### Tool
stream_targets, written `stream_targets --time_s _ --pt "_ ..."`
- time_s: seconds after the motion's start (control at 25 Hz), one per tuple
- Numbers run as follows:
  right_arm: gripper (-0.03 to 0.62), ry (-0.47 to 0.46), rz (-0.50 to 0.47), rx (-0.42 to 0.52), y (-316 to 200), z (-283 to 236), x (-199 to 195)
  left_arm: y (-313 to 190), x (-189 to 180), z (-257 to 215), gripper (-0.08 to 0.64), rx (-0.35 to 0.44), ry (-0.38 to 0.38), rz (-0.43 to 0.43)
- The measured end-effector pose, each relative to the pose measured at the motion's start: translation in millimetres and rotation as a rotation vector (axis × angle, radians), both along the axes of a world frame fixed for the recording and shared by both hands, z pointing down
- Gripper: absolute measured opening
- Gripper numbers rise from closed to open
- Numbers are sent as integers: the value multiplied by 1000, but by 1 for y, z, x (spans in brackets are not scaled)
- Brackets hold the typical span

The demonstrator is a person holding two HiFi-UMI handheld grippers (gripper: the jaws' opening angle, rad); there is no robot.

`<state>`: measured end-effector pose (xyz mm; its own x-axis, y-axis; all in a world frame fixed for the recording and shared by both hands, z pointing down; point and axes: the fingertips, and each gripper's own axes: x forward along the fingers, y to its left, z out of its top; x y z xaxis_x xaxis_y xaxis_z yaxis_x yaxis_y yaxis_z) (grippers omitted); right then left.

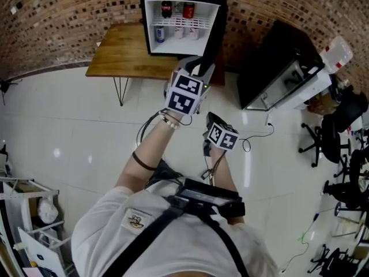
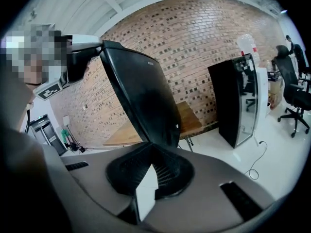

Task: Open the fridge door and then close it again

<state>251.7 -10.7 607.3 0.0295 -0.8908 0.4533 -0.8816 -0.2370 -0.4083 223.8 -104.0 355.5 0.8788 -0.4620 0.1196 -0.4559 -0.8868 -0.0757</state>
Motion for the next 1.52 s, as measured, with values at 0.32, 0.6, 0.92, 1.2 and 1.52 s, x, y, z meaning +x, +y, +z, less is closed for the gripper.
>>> stream_targets --time_s 0.32,0.6,0.92,1.2,1.52 --pt "18 -4 89 16 28 -7 36 43 59 -2 107 15 -8 74" --pt "18 3 80 18 20 -14 39 48 70 -1 101 -7 -1 101" --pt "18 63 -68 2 -22 -28 -12 28 1 56 98 -117 -53 25" --pt "18 84 -191 13 -64 -33 -66 -20 -90 125 2 -235 -129 -159" --pt "18 148 -269 32 -82 -52 -95 -52 -164 176 0 -347 -130 -297"
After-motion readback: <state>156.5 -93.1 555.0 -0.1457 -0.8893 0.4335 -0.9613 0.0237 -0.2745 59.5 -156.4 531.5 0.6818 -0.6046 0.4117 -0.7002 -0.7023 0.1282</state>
